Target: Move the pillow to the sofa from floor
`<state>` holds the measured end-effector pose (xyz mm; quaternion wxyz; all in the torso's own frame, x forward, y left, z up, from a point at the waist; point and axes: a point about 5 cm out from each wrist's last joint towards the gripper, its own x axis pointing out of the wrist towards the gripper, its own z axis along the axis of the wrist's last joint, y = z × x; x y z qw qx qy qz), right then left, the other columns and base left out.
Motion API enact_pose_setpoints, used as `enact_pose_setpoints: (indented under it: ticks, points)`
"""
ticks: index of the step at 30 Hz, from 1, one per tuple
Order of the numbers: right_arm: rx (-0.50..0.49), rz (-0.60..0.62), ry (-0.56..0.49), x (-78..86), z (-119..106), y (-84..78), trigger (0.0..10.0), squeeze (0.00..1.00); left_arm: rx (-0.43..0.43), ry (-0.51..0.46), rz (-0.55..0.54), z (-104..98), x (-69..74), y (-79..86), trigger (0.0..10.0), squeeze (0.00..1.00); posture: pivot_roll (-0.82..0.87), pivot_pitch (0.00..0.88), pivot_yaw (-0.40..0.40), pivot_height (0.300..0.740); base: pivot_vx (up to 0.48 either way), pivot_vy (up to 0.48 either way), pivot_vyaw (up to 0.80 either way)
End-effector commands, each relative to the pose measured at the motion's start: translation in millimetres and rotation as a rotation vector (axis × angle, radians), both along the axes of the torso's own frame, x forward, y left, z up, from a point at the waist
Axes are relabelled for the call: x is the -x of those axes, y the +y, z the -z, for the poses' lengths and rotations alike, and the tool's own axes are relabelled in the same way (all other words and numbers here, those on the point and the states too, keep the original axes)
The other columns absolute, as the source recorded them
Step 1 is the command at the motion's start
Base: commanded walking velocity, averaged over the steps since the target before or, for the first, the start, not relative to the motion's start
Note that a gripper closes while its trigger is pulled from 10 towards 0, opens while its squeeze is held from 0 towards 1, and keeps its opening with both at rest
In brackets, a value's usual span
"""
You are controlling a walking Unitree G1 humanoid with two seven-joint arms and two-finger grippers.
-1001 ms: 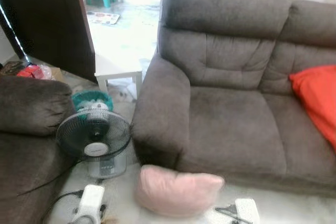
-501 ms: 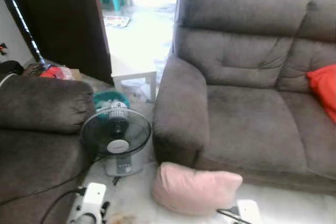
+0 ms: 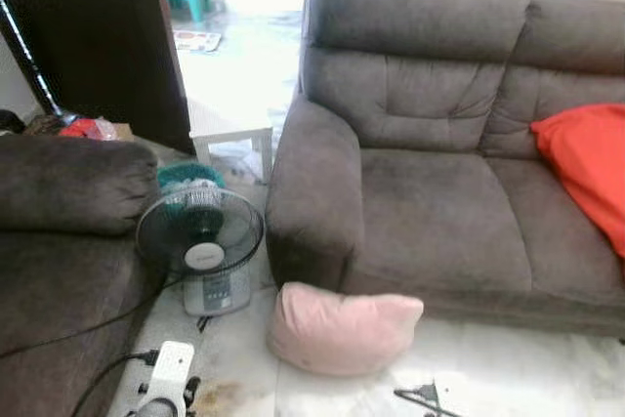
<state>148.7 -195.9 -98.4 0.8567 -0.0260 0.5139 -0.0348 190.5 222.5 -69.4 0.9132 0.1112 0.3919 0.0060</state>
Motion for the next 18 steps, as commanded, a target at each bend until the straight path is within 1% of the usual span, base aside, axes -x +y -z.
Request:
enact_pose_setpoints:
  ticks: [1,6,18]
  points:
    - [0.011,0.006,0.002,1.3,-0.2,-4.7,10.0,0.0,0.0,0.006,0.009,0.6,-0.7,-3.1,10.0,0.0,0.18,0.053,-0.046,0.74,0.251,-0.337,0.0]
    - [0.009,0.006,0.001,1.1,-0.2,-4.2,10.0,0.0,-0.001,0.005,0.006,0.5,-0.8,-2.6,10.0,0.0,0.17,0.052,-0.043,0.74,0.253,-0.335,0.0]
    - [0.001,-0.001,-0.002,0.5,-0.5,-4.0,10.0,0.0,0.001,-0.01,-0.004,-0.1,-1.2,-3.0,10.0,0.0,0.17,0.05,-0.045,0.74,0.0,0.0,0.0]
